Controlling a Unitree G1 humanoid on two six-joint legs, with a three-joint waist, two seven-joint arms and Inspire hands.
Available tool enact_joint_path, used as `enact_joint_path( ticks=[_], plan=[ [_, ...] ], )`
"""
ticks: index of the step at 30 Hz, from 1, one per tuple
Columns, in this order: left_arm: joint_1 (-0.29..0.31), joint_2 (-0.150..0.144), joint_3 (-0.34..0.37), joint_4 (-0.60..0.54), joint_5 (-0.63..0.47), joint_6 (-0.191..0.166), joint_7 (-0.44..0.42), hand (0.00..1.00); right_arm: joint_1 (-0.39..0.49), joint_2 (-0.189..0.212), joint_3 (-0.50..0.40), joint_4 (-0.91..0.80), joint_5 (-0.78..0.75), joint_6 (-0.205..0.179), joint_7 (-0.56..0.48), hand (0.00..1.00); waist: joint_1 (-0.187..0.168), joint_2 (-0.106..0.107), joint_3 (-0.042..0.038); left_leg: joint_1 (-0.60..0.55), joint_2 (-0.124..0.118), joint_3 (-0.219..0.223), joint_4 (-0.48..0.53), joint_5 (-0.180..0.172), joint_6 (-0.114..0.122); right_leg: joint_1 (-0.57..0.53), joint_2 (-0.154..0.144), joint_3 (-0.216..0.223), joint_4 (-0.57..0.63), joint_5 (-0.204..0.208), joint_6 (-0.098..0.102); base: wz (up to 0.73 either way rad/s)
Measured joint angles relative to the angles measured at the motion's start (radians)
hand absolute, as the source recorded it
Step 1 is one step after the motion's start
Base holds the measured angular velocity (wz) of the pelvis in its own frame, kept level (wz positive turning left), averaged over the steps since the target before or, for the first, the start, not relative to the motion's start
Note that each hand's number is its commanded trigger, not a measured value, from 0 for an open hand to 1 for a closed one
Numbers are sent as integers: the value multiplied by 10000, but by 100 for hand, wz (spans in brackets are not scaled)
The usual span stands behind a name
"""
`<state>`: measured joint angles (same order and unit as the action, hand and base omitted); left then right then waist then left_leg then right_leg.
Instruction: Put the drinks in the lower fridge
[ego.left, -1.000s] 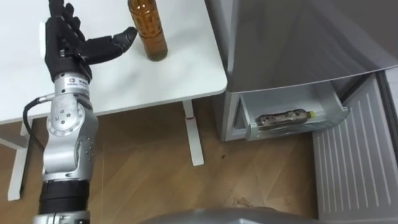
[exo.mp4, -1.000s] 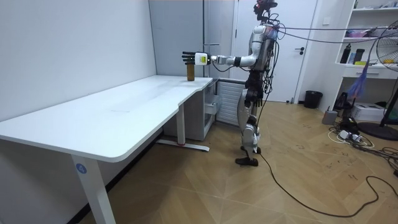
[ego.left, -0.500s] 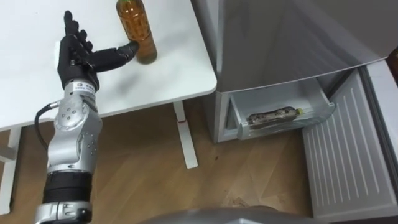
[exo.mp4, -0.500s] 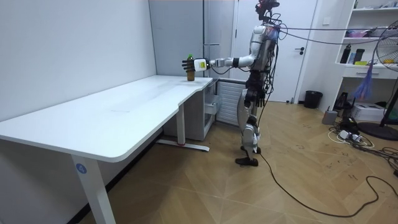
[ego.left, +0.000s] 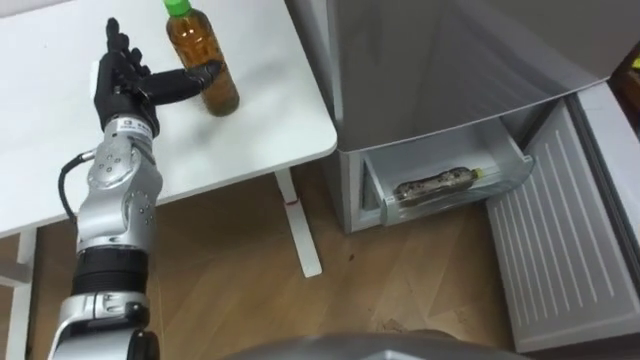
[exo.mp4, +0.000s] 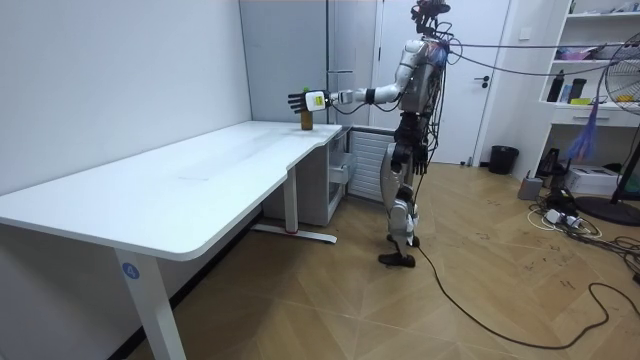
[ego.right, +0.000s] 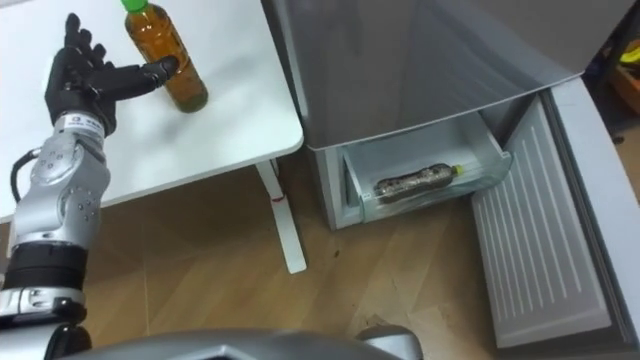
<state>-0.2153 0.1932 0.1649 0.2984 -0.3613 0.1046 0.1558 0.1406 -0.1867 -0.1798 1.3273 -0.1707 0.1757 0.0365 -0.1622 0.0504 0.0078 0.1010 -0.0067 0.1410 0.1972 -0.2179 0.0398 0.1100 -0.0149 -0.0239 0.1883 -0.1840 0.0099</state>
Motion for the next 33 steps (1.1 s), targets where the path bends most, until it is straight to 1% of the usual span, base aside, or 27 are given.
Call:
enact_joint_path(
  ticks=[1,3,5,7,9,11,13,15,17,20,21,27,30,33],
  plan=[
    [-81,18,0,0,-2,0,-3,0,0,-2,0,-1,0,3,-1,0,3,-3,-1,-21,-1,11,4,1,0,-34,0,12,4,0,0,-9],
    [-305,193,0,5,-1,3,-94,0,-2,-7,1,-20,-1,12,1,0,16,-12,3,-32,-2,121,-13,2,-1,-94,17,108,6,0,-1,-14],
    [-429,261,4,5,0,16,-166,0,-26,-13,0,-108,-3,37,1,0,24,-5,-8,-35,-12,130,-45,1,0,-133,25,176,11,-1,-2,-12],
    [-563,286,62,28,0,90,-218,0,-37,-13,1,-144,-8,109,3,0,14,-10,-8,-41,-36,133,-95,2,1,-194,29,219,18,-2,-4,-10],
    [-702,313,104,169,-2,171,-270,0,-33,-14,2,-153,-12,161,0,0,18,16,-28,-90,-38,126,-96,3,1,-244,36,234,92,-4,-6,-9],
    [-710,328,109,170,-8,228,-319,0,-38,-12,2,-169,-7,166,-15,0,9,-16,-7,-97,-37,125,-91,3,3,-287,39,232,161,-10,-12,-6],
    [-710,349,103,174,-62,325,-329,0,-33,-15,2,-175,-9,180,-90,0,-13,-56,-9,-104,-37,122,-94,3,3,-302,41,231,163,-10,-12,-2],
    [-711,542,104,207,-620,515,-337,0,-31,-17,0,-167,-6,233,-112,0,-28,-96,-22,-98,-37,117,-98,3,3,-302,45,246,165,-10,-12,0],
    [-749,725,107,358,-797,594,-342,0,-21,-20,-12,-168,-9,269,-109,0,-46,-104,-27,-73,-38,116,-112,2,3,-292,48,261,164,-10,-12,-2],
    [-758,889,156,579,-809,743,-372,0,-14,-21,-13,-159,-13,390,-72,0,-68,-114,-26,-39,-38,117,-152,2,4,-261,66,365,161,-10,-12,-6],
    [-759,953,179,643,-807,844,-400,0,-19,-24,-20,-166,-15,420,-35,0,-68,-115,-27,-39,-38,117,-156,1,5,-261,73,407,162,-10,-12,-6],
    [-773,1015,302,995,-803,1058,-442,0,-23,-34,-105,-166,-22,452,-27,0,-97,-117,-29,-52,-35,119,-101,-8,11,-272,103,531,164,-7,-16,-3],
    [-773,1036,302,1065,-802,1171,-442,0,-39,-41,-108,-171,-43,453,-34,0,-184,-114,-31,-57,-33,118,-83,-8,11,-275,108,554,164,-7,-20,0],
    [-912,1167,302,1307,-793,1191,-522,0,-8,-42,-133,-217,-312,452,-32,0,-234,-103,-38,-76,-18,130,-59,-11,7,-289,117,565,165,-5,-26,0]
  ],
)
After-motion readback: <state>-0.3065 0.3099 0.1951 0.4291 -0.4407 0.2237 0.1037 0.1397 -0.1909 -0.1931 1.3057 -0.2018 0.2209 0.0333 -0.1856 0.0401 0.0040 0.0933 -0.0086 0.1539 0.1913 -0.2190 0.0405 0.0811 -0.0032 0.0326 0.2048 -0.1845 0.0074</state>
